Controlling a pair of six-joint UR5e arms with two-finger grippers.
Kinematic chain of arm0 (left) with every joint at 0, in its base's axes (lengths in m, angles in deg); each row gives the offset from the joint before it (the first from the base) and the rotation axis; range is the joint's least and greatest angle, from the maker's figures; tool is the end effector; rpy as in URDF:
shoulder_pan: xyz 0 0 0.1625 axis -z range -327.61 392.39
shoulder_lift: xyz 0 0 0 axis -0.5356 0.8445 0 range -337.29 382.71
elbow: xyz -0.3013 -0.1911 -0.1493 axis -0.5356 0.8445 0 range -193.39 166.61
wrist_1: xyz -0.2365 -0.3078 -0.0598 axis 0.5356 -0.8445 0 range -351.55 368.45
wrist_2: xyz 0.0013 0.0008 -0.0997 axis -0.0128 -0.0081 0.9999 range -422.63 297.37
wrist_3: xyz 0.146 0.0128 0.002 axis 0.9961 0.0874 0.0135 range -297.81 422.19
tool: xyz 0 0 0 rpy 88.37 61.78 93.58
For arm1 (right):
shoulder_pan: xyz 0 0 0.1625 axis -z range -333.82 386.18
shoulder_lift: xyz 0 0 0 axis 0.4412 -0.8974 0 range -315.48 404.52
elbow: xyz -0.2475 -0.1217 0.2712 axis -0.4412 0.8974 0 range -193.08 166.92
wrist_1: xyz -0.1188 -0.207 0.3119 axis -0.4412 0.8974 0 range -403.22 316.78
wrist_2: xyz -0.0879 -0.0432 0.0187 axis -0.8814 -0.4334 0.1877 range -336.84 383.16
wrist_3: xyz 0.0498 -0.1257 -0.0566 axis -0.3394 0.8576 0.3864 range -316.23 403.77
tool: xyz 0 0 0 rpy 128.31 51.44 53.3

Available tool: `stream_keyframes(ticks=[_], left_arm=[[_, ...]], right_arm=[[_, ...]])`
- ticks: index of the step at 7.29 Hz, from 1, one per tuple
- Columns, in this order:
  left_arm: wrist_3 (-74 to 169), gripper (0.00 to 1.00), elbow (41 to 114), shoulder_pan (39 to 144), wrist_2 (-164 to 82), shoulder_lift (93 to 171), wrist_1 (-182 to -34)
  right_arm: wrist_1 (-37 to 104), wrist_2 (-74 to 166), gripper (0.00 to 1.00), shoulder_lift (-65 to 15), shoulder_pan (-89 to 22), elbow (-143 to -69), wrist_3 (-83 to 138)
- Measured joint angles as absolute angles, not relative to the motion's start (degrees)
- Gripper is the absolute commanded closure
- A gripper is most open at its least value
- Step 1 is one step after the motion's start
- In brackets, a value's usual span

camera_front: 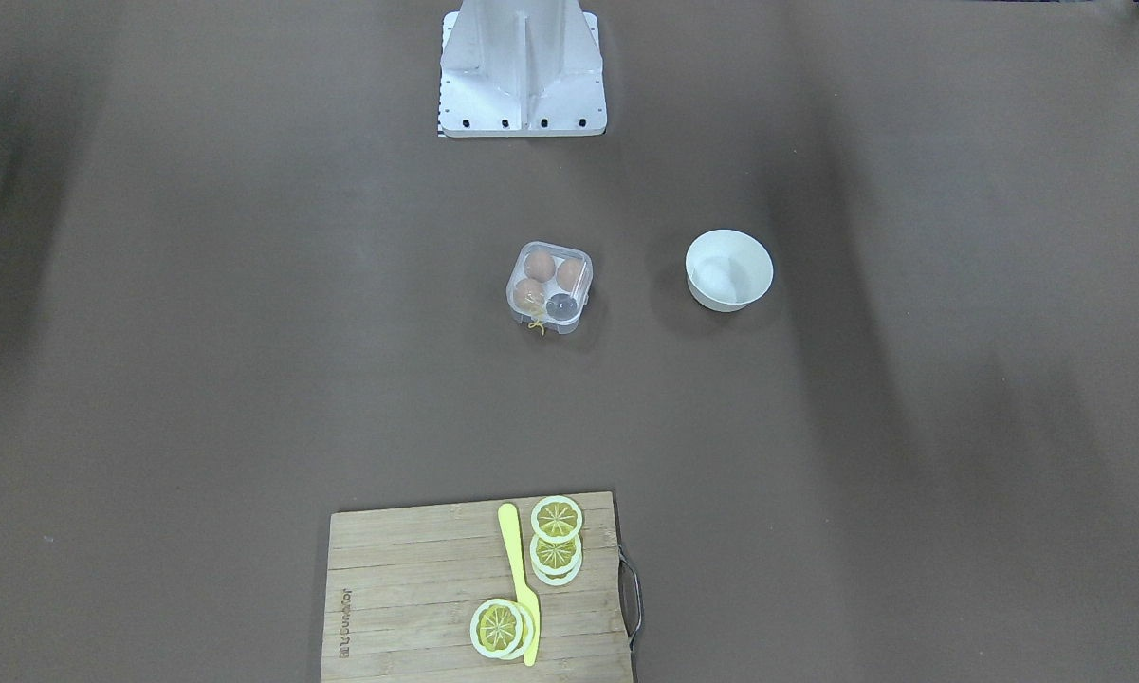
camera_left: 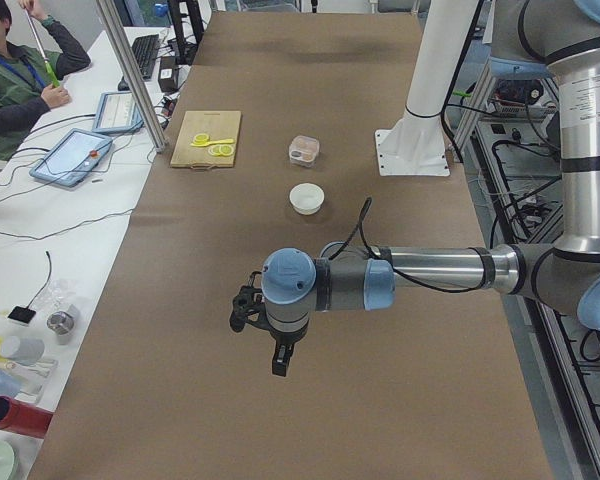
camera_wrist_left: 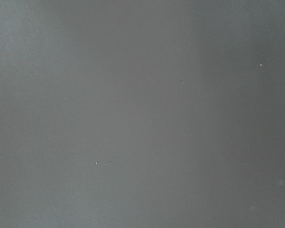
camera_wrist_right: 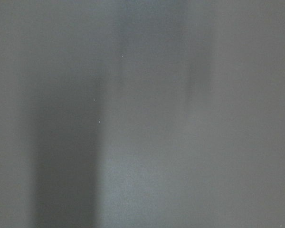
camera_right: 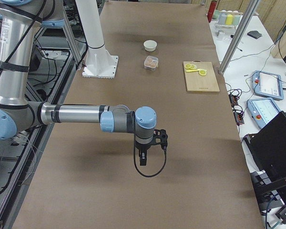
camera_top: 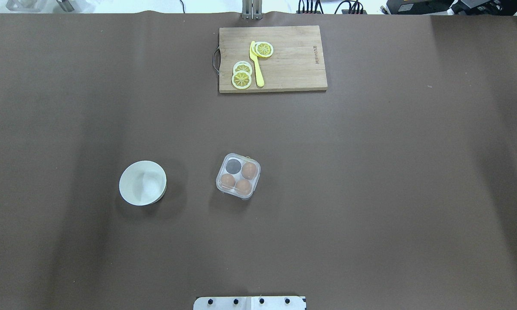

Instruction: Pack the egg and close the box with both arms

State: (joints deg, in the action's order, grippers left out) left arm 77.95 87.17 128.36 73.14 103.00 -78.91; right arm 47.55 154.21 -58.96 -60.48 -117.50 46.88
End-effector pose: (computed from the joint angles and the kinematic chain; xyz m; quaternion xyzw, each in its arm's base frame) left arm -0.0698 -0.3955 0.6435 0.0592 0.3846 0.0725 0.9183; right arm 0.0149 -0.3807 0.6428 0.0007 -0.3506 -0.0532 0.9350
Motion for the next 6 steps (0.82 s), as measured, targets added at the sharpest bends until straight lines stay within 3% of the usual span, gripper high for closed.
stream_keyframes(ticks=[6], left_arm=[[78.0,0.02,87.9,128.3,73.1,103.1,-78.8]], right_arm=[[47.9,156.5,0.00,-59.2,-60.0,-118.5,46.2]])
